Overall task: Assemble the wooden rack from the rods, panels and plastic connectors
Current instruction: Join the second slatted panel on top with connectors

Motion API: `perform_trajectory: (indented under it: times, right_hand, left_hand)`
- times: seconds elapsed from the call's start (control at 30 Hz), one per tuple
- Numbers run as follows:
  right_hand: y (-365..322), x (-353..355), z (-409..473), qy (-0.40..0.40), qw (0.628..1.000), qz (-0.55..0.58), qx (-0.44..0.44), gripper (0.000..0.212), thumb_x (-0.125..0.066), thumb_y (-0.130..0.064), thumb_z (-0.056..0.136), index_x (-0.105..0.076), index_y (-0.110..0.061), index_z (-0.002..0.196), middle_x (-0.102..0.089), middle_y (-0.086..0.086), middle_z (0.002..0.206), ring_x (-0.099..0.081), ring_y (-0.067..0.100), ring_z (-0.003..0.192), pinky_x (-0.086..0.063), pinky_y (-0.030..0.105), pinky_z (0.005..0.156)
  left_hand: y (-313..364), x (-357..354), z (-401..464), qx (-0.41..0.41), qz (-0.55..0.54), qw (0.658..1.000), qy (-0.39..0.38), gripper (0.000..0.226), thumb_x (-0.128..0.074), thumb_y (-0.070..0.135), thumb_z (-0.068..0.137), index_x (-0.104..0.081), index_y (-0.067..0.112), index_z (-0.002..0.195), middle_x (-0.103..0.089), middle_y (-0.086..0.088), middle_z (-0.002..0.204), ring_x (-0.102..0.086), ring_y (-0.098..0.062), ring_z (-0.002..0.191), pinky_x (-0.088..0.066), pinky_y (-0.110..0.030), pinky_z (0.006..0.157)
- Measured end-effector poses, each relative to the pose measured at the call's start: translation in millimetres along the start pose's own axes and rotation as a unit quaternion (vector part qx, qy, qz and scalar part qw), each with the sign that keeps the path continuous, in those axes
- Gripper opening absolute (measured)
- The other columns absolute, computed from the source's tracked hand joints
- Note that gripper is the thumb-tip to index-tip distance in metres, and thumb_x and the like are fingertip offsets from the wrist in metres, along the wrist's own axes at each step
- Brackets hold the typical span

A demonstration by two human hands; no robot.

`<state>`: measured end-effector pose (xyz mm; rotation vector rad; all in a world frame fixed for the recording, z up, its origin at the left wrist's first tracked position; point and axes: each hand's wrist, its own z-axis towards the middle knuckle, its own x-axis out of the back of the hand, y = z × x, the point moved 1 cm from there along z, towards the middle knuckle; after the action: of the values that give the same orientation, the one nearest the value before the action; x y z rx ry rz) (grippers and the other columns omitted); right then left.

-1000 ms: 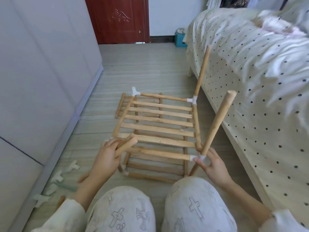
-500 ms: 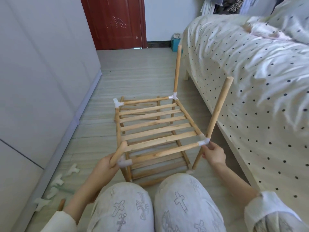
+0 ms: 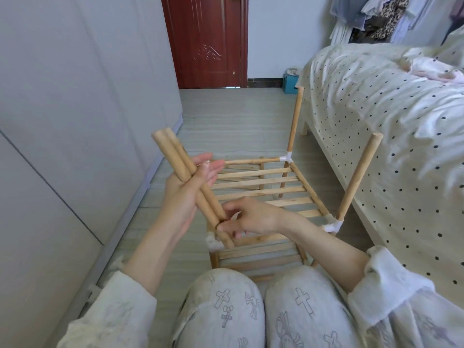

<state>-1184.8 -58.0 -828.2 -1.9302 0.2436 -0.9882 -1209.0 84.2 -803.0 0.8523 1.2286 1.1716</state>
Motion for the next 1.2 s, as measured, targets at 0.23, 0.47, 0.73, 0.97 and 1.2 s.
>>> perform_trajectory:
  times: [0.23, 0.47, 0.73, 0.97, 1.2]
  right_hand:
    - [14, -11, 21, 0.079, 0.997, -0.016, -0.008, 0.015, -0.06, -0.013, 0.09, -0.057, -0.015, 0.076, -0.066, 0.012, 0.079, -0.064, 0.017, 0.067, -0.057, 0.034, 0.075]
    - [20, -23, 38, 0.079, 0.989, 0.116, -0.037, 0.015, -0.056, 0.004, 0.085, -0.064, 0.003, 0.098, -0.065, 0.011, 0.08, -0.063, 0.015, 0.068, -0.057, 0.023, 0.072]
    - [19, -38, 49, 0.062, 0.996, -0.07, 0.012, 0.012, -0.061, -0.008, 0.082, -0.073, -0.008, 0.082, -0.062, -0.008, 0.062, -0.059, 0.004, 0.061, -0.052, 0.02, 0.071]
    - [16, -27, 38, 0.012, 0.996, -0.078, -0.033, 0.013, -0.069, -0.013, 0.077, -0.071, -0.002, 0.084, -0.068, 0.005, 0.074, -0.062, 0.011, 0.065, -0.055, 0.025, 0.073]
    - [45, 5, -13, 0.007, 0.994, -0.041, -0.104, 0.023, -0.064, -0.003, 0.071, -0.07, -0.004, 0.094, -0.071, 0.012, 0.09, -0.065, 0.018, 0.079, -0.053, 0.023, 0.074]
  left_hand:
    - [-8, 29, -19, -0.053, 0.053, 0.994, 0.083, 0.019, -0.049, 0.018, 0.093, -0.054, 0.014, 0.111, -0.067, -0.004, 0.105, -0.067, -0.012, 0.098, -0.054, -0.026, 0.085]
    - [-77, 70, -27, 0.124, 0.184, 0.96, 0.168, 0.033, -0.036, -0.014, 0.089, -0.06, 0.003, 0.105, -0.063, -0.011, 0.095, -0.059, -0.014, 0.077, -0.049, -0.017, 0.065]
    - [-95, 47, -25, 0.172, 0.235, 0.956, 0.028, 0.032, -0.052, -0.011, 0.086, -0.054, 0.02, 0.094, -0.056, 0.016, 0.084, -0.054, 0.004, 0.078, -0.044, -0.005, 0.064]
    - [-98, 48, -32, 0.175, 0.278, 0.941, -0.084, 0.055, -0.026, -0.029, 0.083, -0.054, 0.016, 0.098, -0.066, 0.029, 0.073, -0.057, 0.022, 0.074, -0.041, 0.0, 0.074]
    - [-122, 53, -2, 0.084, 0.5, 0.821, -0.264, 0.058, -0.045, -0.001, 0.076, -0.05, 0.013, 0.133, -0.045, -0.003, 0.141, -0.035, -0.018, 0.135, -0.025, -0.032, 0.114]
